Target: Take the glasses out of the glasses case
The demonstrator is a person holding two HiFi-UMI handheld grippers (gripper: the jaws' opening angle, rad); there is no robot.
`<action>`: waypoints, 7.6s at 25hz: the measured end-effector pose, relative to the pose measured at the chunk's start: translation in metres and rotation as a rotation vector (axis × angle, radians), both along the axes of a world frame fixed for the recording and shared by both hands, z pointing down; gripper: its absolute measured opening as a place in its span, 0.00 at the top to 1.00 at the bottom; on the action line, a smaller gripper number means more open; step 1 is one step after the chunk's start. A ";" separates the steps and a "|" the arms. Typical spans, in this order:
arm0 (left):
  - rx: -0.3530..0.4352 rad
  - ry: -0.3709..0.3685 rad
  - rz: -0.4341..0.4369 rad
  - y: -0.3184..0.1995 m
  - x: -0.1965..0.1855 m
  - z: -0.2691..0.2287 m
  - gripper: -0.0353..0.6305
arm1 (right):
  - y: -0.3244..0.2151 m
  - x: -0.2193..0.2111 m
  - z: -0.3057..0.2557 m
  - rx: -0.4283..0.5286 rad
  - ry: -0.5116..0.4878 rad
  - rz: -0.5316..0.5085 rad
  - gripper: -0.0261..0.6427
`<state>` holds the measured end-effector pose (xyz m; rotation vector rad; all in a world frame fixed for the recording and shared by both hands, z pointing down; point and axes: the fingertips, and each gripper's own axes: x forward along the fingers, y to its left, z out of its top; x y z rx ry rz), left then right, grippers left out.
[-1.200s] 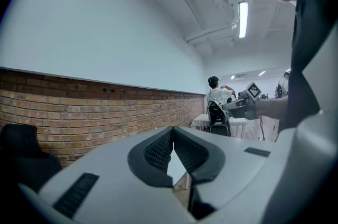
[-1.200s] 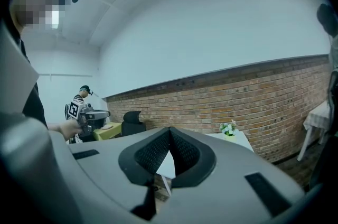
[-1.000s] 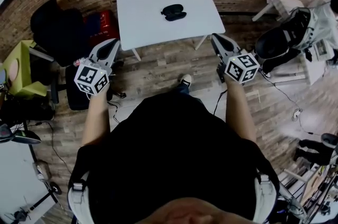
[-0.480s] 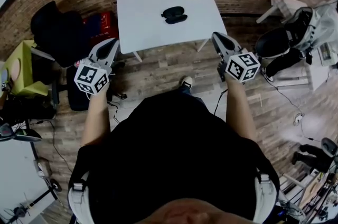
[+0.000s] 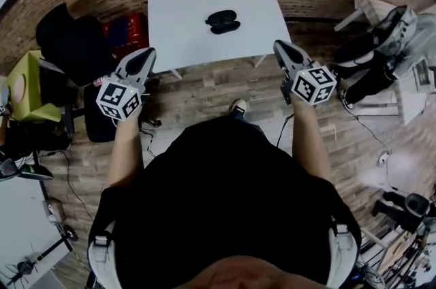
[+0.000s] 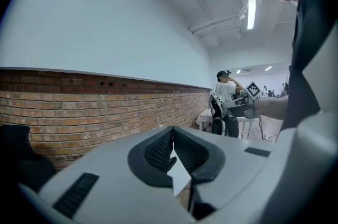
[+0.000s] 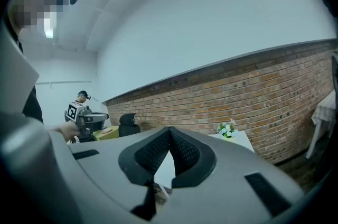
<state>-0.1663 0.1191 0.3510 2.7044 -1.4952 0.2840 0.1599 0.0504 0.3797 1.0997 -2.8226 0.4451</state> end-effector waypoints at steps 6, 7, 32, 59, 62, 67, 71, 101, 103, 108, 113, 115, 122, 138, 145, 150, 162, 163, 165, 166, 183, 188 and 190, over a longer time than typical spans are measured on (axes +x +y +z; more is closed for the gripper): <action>-0.017 0.001 -0.020 -0.020 0.007 0.007 0.93 | -0.026 0.005 0.007 -0.013 0.005 -0.023 0.94; -0.020 0.001 -0.023 -0.024 0.009 0.008 0.93 | -0.030 0.006 0.007 -0.015 0.004 -0.026 0.94; -0.076 0.008 -0.022 -0.101 0.046 0.035 0.93 | -0.107 0.033 0.035 -0.057 0.038 -0.051 0.94; -0.108 -0.015 -0.092 -0.199 0.101 0.036 0.93 | -0.227 0.069 0.047 -0.087 0.014 -0.167 0.94; -0.111 -0.017 -0.102 -0.203 0.105 0.035 0.93 | -0.234 0.070 0.048 -0.088 0.013 -0.183 0.94; -0.105 -0.024 -0.099 -0.205 0.113 0.028 0.93 | -0.239 0.075 0.043 -0.078 0.004 -0.196 0.94; -0.095 -0.033 -0.107 -0.206 0.116 0.022 0.93 | -0.240 0.078 0.037 -0.064 -0.001 -0.201 0.94; -0.069 -0.013 -0.138 -0.209 0.099 0.018 0.93 | -0.250 0.063 0.033 -0.043 0.001 -0.220 0.94; -0.068 -0.010 -0.137 -0.212 0.096 0.019 0.93 | -0.254 0.060 0.032 -0.039 0.007 -0.219 0.94; -0.075 -0.010 -0.134 -0.222 0.086 0.023 0.93 | -0.262 0.054 0.031 -0.039 0.013 -0.211 0.94; -0.070 0.005 -0.128 -0.240 0.078 0.022 0.93 | -0.275 0.051 0.031 -0.042 0.021 -0.198 0.94; -0.074 0.003 -0.121 -0.246 0.075 0.024 0.93 | -0.280 0.048 0.030 -0.044 0.018 -0.190 0.94; -0.069 0.009 -0.097 -0.268 0.064 0.023 0.93 | -0.296 0.039 0.027 -0.040 0.019 -0.172 0.94; -0.090 0.013 -0.076 -0.302 0.038 0.028 0.93 | -0.326 0.016 0.028 -0.063 0.006 -0.140 0.94; -0.096 0.012 -0.069 -0.313 0.029 0.032 0.93 | -0.336 0.006 0.033 -0.069 0.015 -0.144 0.94; -0.093 0.010 -0.072 -0.317 0.022 0.032 0.93 | -0.339 0.000 0.033 -0.080 0.012 -0.142 0.94; -0.108 0.023 -0.110 -0.314 -0.002 0.042 0.93 | -0.344 -0.013 0.071 -0.136 0.088 -0.160 0.94; -0.110 0.024 -0.114 -0.313 -0.004 0.042 0.93 | -0.344 -0.014 0.075 -0.145 0.094 -0.164 0.94; -0.113 0.028 -0.121 -0.312 -0.007 0.044 0.93 | -0.344 -0.019 0.082 -0.158 0.107 -0.175 0.94; -0.116 0.029 -0.125 -0.310 -0.010 0.045 0.93 | -0.344 -0.023 0.086 -0.163 0.114 -0.183 0.94; -0.146 0.041 -0.215 -0.286 -0.049 0.065 0.93 | -0.338 -0.068 0.174 -0.303 0.234 -0.308 0.94; -0.151 0.043 -0.242 -0.279 -0.058 0.068 0.93 | -0.335 -0.076 0.200 -0.346 0.254 -0.330 0.94; -0.155 0.043 -0.252 -0.275 -0.061 0.070 0.93 | -0.333 -0.078 0.210 -0.360 0.267 -0.337 0.94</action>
